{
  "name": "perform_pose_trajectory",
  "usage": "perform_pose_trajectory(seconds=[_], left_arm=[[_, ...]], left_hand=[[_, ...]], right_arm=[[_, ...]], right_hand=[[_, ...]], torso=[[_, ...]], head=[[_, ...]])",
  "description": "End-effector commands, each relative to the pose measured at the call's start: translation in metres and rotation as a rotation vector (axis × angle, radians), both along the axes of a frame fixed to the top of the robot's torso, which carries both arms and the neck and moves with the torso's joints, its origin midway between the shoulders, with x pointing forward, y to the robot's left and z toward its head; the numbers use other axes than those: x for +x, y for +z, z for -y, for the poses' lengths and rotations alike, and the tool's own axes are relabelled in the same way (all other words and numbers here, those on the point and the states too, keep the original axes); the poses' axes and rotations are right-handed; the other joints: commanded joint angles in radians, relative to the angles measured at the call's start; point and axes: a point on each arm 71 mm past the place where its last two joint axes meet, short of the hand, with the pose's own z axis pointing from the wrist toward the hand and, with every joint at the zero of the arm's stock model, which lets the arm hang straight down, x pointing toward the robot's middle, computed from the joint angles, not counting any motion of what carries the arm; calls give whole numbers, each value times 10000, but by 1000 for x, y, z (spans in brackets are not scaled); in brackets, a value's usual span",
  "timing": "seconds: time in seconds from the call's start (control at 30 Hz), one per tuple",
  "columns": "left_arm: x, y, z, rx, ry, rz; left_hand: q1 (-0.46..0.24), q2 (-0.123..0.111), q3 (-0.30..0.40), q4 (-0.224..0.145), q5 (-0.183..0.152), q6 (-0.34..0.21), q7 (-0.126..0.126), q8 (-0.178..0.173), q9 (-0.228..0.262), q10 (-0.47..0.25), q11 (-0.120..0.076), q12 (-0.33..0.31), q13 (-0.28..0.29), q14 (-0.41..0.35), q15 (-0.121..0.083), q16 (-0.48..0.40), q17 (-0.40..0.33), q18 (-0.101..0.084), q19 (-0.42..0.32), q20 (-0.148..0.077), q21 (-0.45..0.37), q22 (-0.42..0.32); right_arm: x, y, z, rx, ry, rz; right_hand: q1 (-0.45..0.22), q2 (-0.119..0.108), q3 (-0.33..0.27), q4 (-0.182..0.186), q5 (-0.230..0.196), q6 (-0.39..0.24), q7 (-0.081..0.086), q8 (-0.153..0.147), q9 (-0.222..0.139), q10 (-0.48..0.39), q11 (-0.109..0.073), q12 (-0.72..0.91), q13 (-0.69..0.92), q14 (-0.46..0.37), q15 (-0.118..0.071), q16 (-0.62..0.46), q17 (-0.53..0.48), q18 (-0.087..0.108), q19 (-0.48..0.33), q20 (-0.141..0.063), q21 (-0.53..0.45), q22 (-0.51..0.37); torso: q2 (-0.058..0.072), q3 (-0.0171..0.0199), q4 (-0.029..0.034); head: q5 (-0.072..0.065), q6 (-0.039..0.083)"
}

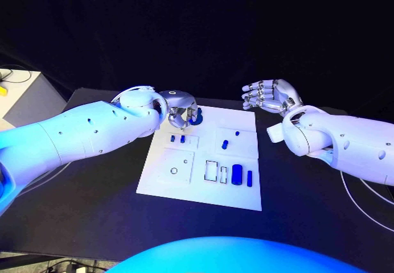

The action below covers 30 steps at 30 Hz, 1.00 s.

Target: Assemble the parts on the task board

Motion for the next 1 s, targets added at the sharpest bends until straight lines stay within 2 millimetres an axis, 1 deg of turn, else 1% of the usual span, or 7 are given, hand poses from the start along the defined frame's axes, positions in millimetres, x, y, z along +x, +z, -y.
perform_pose_trajectory(seconds=[0.03, 0.2, 0.33, 0.43, 0.53, 0.7, 1.0], left_arm=[[1, -1, -6, 192, 220, -362], [2, -3, -12, 407, 326, -398], [5, -5, -15, 595, 426, -328], [7, -6, -18, 678, 537, -290], [8, -7, -21, 735, 591, -310], [10, -8, -22, 805, 671, -308], [11, -12, -21, 991, 724, -515]], left_hand=[[-95, 21, -67, -20, -57, 31, -4, -51, -7, 82, 4, -28, -8, 97, 1, 54, 8, 116, 24, 0, 18, -9], [-103, 19, -75, -15, -53, 44, -11, -62, -1, 101, 1, -60, -14, 85, 1, 48, -19, 128, -12, 0, -15, -59], [-124, 5, -89, -4, -53, 42, -10, -78, 1, 108, 4, -91, -20, 73, 3, 43, -39, 128, -18, -1, -24, -64], [-130, 6, -92, 1, -52, 45, -11, -84, 3, 115, 4, -102, -21, 72, 4, 44, -37, 130, -27, -1, -32, -76], [-129, 9, -91, 2, -50, 46, -12, -85, 4, 118, 3, -106, -22, 76, 4, 48, -26, 129, -23, -1, -31, -71], [-137, -7, -102, 3, -52, 43, -11, -98, 5, 123, 5, -128, -25, 78, 6, 52, -18, 130, -24, -3, -35, -72], [-130, -9, -102, -1, -49, 41, -13, -111, 7, 129, 3, -148, -28, 52, 6, 37, -71, 141, -59, -5, -65, -121]], right_arm=[[-1, 1, -2, 13, 232, 67], [-1, 0, -2, 18, 250, 64], [-1, 0, -3, 24, 271, 62], [-1, 0, -4, 28, 282, 64], [-1, 0, -4, 30, 286, 65], [-1, 0, -4, 32, 291, 68], [-1, 0, -4, 32, 287, 70]], right_hand=[[-13, 105, 0, -46, 22, 36, 307, -52, -9, 100, -1, -68, -2, 46, 7, -65, -9, 3, 0, -8, -49, -16], [-13, 105, 0, -46, 22, 36, 307, -52, -9, 100, -1, -68, -2, 46, 7, -65, -9, 3, 0, -8, -49, -16], [-12, 108, 3, -58, 24, 42, 306, -65, -13, 97, 0, -80, -4, 40, 9, -75, -20, 0, -8, -10, -52, -25], [-12, 108, 3, -58, 24, 42, 306, -65, -13, 97, 0, -80, -4, 40, 9, -75, -20, 0, -8, -10, -52, -25], [-12, 108, 3, -58, 24, 42, 306, -65, -13, 97, 0, -80, -4, 40, 9, -75, -20, 0, -8, -10, -52, -25], [-12, 108, 3, -58, 24, 42, 306, -65, -13, 97, 0, -80, -4, 40, 9, -75, -20, 0, -8, -10, -52, -25], [-12, 108, 3, -58, 24, 42, 306, -65, -13, 97, 0, -80, -4, 40, 9, -75, -20, 0, -8, -10, -52, -25]], torso=[[8, -4, 16], [32, -11, -15], [33, -17, -15], [34, 2, -27], [43, -1, -43], [45, 9, -32], [39, 6, -32]], head=[[23, -12], [81, 4], [108, 20], [112, 4], [120, 8], [115, -5], [106, -94]])
